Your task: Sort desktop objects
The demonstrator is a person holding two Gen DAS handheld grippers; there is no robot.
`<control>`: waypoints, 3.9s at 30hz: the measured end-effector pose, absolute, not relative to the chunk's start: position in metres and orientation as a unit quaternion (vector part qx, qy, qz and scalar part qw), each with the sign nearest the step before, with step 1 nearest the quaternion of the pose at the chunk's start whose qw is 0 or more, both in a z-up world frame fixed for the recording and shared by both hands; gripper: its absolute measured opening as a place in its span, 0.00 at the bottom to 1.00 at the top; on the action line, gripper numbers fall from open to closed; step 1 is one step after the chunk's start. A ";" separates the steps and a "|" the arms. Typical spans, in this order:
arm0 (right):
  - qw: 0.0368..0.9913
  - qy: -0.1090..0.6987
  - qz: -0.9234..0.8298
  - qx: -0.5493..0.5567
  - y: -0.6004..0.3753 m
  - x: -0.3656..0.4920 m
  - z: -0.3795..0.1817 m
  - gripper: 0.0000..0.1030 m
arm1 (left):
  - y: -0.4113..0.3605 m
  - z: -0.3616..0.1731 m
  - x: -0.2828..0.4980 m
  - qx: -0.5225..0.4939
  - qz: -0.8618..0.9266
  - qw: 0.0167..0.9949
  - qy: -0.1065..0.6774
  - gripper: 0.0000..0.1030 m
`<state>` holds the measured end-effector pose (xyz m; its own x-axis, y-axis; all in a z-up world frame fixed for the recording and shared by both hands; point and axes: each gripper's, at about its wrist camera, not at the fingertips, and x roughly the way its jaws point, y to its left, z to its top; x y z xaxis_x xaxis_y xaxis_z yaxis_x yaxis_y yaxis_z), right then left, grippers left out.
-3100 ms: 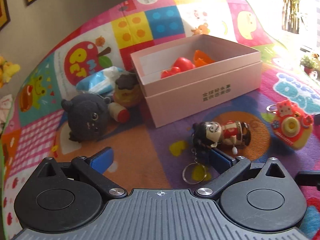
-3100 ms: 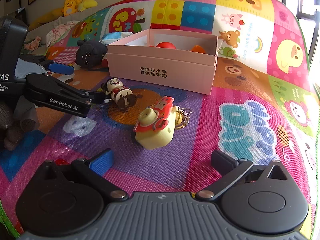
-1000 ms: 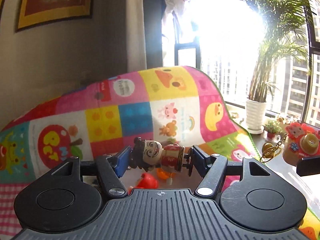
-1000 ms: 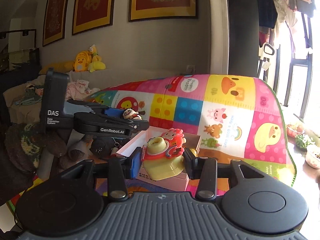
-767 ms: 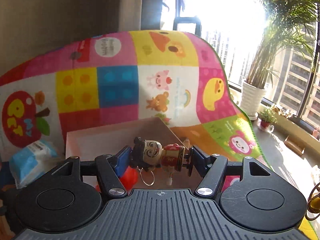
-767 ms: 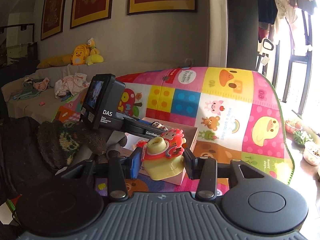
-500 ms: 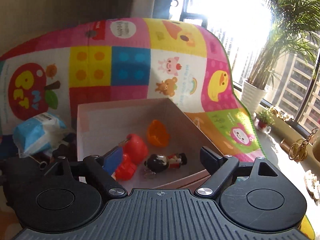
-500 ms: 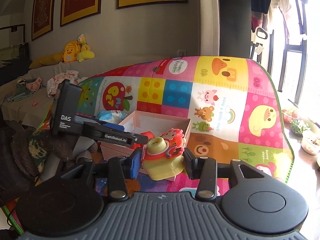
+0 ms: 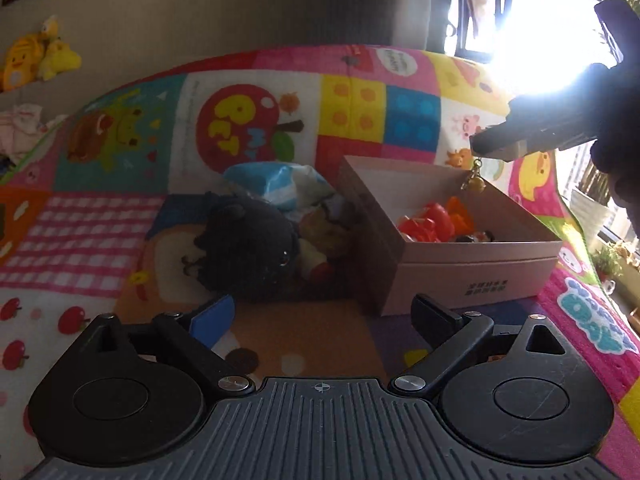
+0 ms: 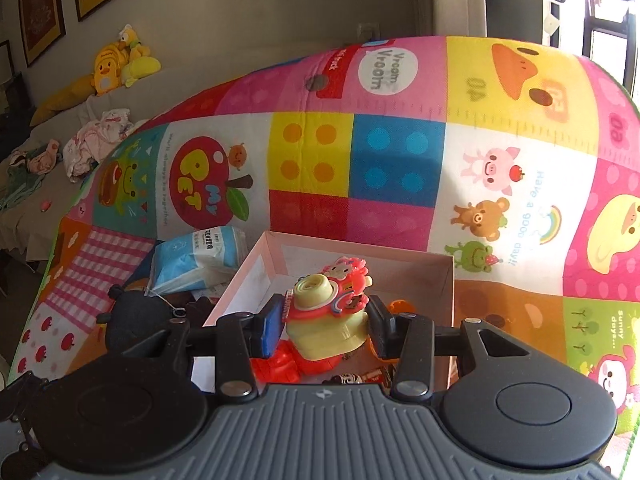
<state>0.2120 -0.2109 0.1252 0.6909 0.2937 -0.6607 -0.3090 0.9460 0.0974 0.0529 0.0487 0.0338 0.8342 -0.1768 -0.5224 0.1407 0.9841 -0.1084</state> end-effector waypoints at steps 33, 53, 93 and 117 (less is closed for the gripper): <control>0.829 0.397 0.295 -0.261 -0.026 0.182 0.062 0.27 | 0.072 0.015 0.038 -0.076 -0.089 0.944 0.308 0.99; 0.888 0.341 0.243 -0.191 -0.187 0.038 0.067 0.32 | 0.043 0.010 0.008 -0.041 -0.152 0.922 0.353 1.00; 0.921 0.349 0.167 -0.044 -0.256 0.006 0.017 0.95 | 0.026 0.009 0.036 -0.042 -0.070 0.935 0.346 0.93; 0.886 0.385 0.194 0.171 -0.291 0.058 0.037 0.42 | 0.032 0.008 0.028 -0.070 -0.084 0.939 0.327 0.97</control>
<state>0.0583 -0.2913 0.0369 0.6288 0.4746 -0.6159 -0.2122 0.8668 0.4513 0.0279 0.0321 0.0081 0.7715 -0.2038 -0.6027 0.1120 0.9760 -0.1867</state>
